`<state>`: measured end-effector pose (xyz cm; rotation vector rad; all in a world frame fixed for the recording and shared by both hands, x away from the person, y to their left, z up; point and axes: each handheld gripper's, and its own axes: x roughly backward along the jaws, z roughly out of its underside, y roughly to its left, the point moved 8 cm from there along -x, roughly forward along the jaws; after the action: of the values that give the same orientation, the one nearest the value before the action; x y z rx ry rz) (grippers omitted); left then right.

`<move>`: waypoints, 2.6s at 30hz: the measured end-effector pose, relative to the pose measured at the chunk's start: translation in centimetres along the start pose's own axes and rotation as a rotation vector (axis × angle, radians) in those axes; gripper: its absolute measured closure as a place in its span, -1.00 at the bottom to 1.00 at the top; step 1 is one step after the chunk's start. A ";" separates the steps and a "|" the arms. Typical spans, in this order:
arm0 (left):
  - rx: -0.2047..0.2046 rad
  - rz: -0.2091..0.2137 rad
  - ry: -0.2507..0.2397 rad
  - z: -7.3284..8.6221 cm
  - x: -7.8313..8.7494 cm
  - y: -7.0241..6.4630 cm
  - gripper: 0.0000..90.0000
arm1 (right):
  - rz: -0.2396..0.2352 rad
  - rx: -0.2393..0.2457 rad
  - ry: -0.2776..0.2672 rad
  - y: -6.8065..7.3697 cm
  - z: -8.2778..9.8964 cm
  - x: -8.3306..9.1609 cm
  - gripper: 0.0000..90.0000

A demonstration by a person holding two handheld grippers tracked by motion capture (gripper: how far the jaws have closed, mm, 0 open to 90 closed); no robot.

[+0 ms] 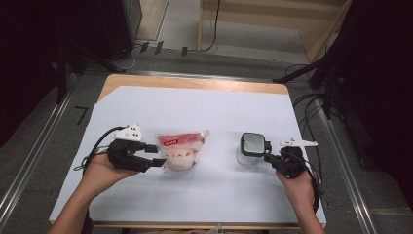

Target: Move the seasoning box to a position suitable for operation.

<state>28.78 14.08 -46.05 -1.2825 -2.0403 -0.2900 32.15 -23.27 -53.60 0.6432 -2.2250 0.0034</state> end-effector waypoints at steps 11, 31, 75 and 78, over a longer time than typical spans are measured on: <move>-0.035 0.030 -0.046 -2.3 -0.7 0.9 0.43 | 0.001 -0.021 -0.012 -0.7 -0.5 -0.8 1.00; -0.029 -0.144 -0.083 -4.6 1.2 7.0 1.00 | 0.000 -0.005 -0.014 -0.7 -0.5 -0.8 1.00; -0.029 -0.047 -0.080 -2.2 2.8 -0.3 0.04 | 0.096 -0.056 -0.093 -2.9 -1.9 1.6 1.00; -0.048 -0.023 -0.036 -2.7 0.4 -1.2 0.06 | 0.134 -0.083 -0.040 -4.0 -1.8 -0.1 1.00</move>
<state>28.82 12.35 -43.58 -1.3026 -2.0908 -0.3301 35.25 -26.35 -53.22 0.4516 -2.2900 -0.0332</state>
